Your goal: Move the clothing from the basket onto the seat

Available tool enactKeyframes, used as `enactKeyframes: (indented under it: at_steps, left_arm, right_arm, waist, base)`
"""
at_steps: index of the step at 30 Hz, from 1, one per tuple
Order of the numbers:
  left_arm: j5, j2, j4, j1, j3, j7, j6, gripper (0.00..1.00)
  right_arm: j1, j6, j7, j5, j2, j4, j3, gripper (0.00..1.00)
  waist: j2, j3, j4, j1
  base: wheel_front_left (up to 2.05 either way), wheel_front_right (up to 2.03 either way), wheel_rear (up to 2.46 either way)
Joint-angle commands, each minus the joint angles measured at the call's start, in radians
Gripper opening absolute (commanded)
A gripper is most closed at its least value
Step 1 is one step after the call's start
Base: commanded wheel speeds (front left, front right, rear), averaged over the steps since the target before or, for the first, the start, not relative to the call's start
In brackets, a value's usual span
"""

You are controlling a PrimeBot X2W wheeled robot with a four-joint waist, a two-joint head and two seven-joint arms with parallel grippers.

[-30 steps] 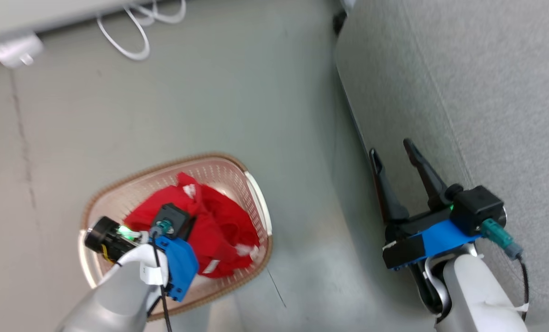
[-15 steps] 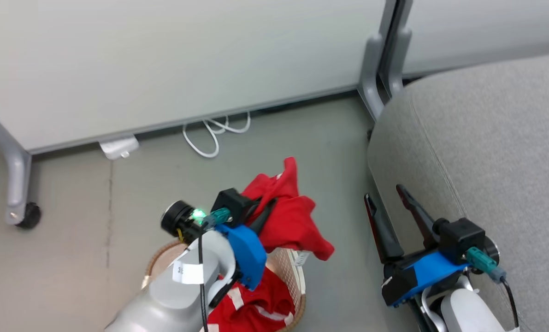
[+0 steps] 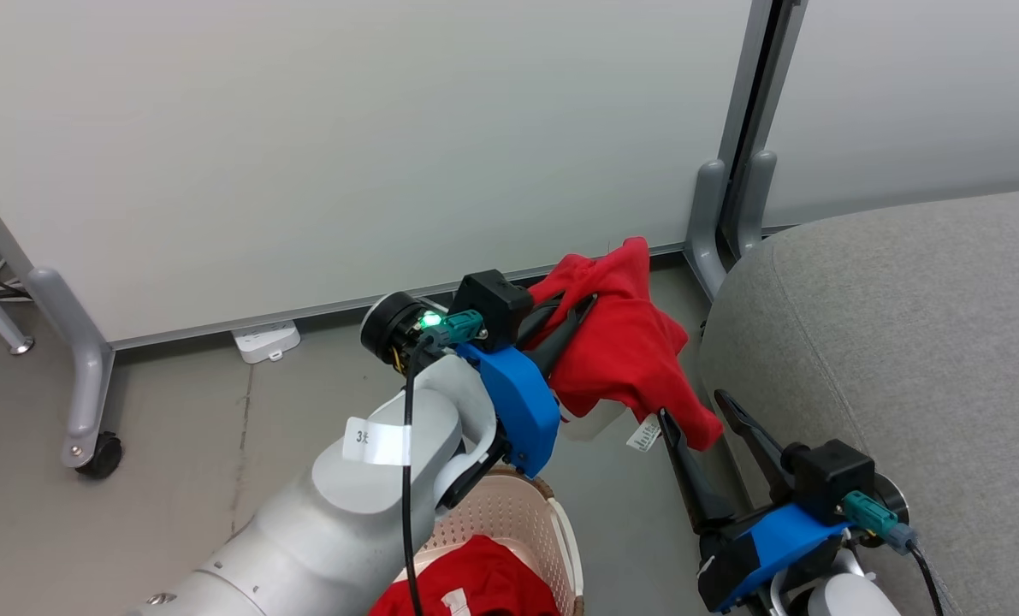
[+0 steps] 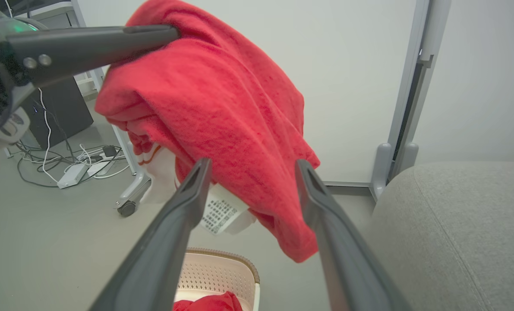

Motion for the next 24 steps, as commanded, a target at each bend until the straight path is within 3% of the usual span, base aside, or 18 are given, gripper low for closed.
enactKeyframes:
  at_steps: [1,12,24]
  left_arm:
    - [-0.003,0.002,-0.002,-0.010,-0.002,-0.001,-0.002,0.00]
    - [-0.033,-0.005,-0.012,0.016,-0.029,0.000,-0.001,0.00]
    - [-0.055,-0.010,-0.025,0.010,-0.058,0.001,-0.001,0.00]
  right_arm:
    - [0.012,0.000,0.003,0.005,-0.003,-0.007,0.002,1.00]
    - [0.020,0.000,0.044,-0.051,-0.003,-0.002,0.054,1.00]
    - [-0.121,0.000,0.031,-0.077,-0.003,0.101,0.059,1.00]
  waist:
    - [0.0000,-0.003,-0.006,0.0003]
    - [0.0000,-0.004,-0.020,0.0003]
    - [0.0000,0.001,-0.004,0.0003]
  base:
    - [0.00,0.00,0.00]
    - [0.00,0.00,0.00]
    - [0.00,0.00,0.00]
